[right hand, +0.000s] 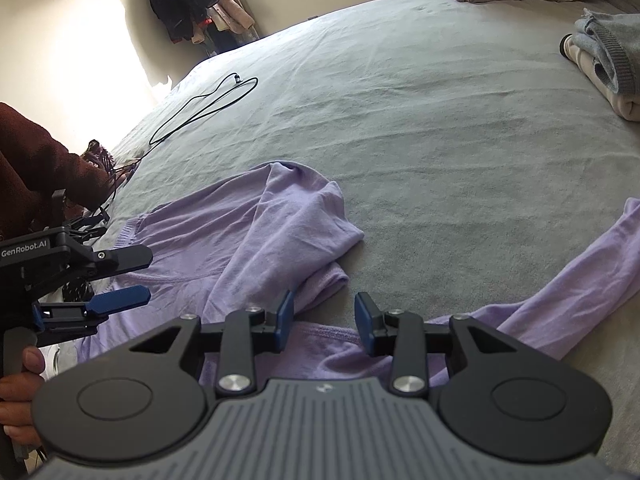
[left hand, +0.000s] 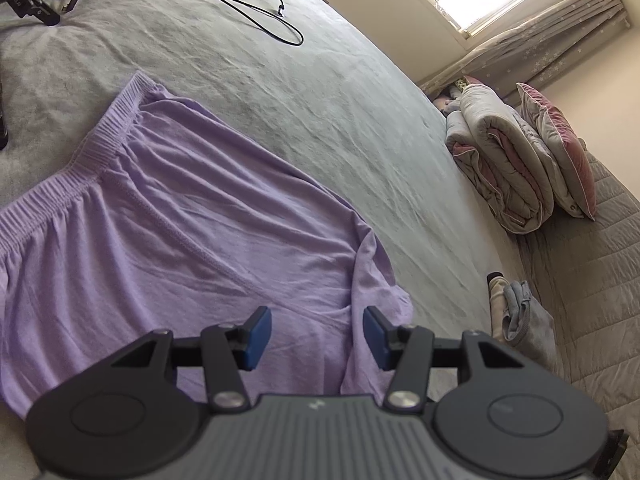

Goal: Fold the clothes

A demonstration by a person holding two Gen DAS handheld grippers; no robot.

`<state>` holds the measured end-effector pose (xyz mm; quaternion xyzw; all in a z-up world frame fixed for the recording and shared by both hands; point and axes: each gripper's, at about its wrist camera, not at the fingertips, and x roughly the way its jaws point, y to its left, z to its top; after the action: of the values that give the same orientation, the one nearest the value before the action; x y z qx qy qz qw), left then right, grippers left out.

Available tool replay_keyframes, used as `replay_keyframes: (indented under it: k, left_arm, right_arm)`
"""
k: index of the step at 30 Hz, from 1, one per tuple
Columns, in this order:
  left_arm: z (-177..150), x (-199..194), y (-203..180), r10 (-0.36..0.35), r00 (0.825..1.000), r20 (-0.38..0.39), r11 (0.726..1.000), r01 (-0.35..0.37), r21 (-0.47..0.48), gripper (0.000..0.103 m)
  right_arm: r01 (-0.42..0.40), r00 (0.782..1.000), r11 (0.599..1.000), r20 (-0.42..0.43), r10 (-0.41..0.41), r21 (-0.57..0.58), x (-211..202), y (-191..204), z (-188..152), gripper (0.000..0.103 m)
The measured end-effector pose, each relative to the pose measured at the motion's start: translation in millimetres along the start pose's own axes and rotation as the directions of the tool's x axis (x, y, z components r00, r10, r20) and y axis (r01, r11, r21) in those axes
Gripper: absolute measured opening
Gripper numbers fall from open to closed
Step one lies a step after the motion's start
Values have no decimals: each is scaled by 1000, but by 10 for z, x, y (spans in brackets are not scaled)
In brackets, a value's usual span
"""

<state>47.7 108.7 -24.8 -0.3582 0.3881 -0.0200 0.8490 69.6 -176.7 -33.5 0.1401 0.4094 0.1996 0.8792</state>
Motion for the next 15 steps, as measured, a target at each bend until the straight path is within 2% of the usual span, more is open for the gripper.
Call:
replay_keyframes:
  k: [15]
  left_arm:
    - [45,-16,31,-1,1000,3,1000,1,-11,52]
  right_arm:
    - [2,1000,1000,5,-2,-5,4,14,13,39]
